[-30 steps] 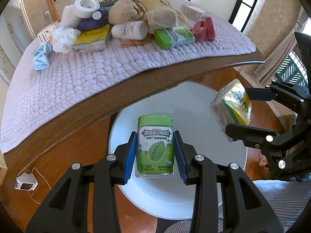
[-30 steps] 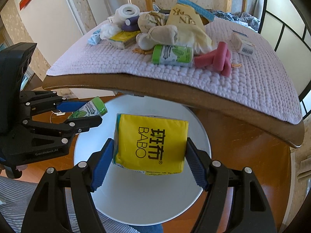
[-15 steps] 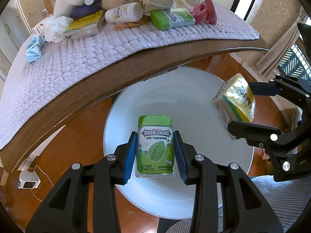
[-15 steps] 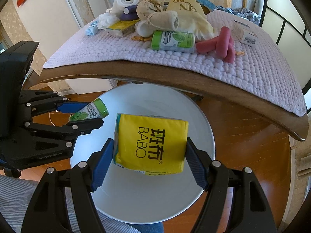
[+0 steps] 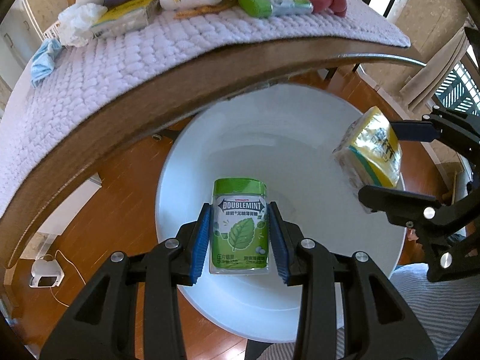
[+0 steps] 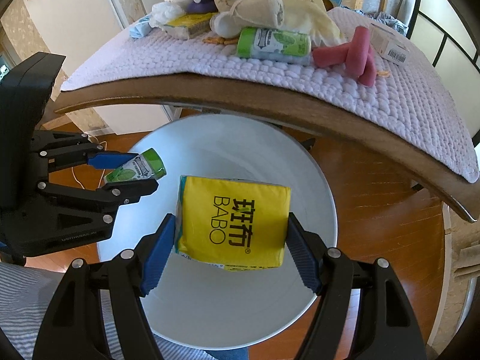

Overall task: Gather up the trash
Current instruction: 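Open both tools to drop the bottle and packet into the bin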

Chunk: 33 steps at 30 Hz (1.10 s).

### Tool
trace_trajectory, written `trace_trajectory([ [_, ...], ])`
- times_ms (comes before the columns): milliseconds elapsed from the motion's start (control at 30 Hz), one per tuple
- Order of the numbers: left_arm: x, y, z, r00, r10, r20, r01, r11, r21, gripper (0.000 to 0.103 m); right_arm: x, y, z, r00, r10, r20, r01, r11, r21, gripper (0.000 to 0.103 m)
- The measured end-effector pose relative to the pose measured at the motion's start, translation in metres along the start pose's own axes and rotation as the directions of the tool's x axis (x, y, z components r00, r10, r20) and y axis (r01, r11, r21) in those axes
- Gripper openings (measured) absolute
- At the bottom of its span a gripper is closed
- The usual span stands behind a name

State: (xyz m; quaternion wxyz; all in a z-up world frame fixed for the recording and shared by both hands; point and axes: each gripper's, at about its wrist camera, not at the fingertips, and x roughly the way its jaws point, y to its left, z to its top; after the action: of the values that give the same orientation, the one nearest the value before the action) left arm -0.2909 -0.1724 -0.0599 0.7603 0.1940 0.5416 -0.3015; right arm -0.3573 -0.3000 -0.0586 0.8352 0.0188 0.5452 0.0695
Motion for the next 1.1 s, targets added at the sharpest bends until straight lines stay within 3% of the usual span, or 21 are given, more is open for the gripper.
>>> trace_trajectory([
  [767, 0.051, -0.012, 0.025, 0.998, 0.003, -0.066, -0.002, 1.0, 0.016, 0.04, 0.049, -0.01, 0.002, 0.998, 0.012, -0.067, -0.01, 0.999, 0.036, 0.072],
  [800, 0.052, -0.012, 0.027, 0.998, 0.001, -0.065, -0.001, 1.0, 0.012, 0.043, 0.049, -0.01, 0.003, 0.998, 0.013, -0.067, -0.01, 0.999, 0.038, 0.073],
  [833, 0.05, -0.012, 0.025, 0.998, 0.0, -0.061, 0.001, 1.0, 0.01, 0.057, 0.05, -0.01, 0.003, 0.998, 0.011, -0.065, -0.008, 0.999, 0.04, 0.076],
  [867, 0.049, -0.013, 0.025, 0.999, -0.001, -0.05, 0.001, 1.0, 0.007, 0.062, 0.049, -0.011, 0.005, 0.998, 0.008, -0.062, -0.005, 0.999, 0.043, 0.079],
  [1100, 0.045, -0.008, 0.018, 0.999, 0.002, -0.032, -0.002, 1.0, 0.008, 0.064, 0.044, -0.014, 0.009, 0.999, 0.006, -0.04, -0.004, 0.998, 0.058, 0.082],
])
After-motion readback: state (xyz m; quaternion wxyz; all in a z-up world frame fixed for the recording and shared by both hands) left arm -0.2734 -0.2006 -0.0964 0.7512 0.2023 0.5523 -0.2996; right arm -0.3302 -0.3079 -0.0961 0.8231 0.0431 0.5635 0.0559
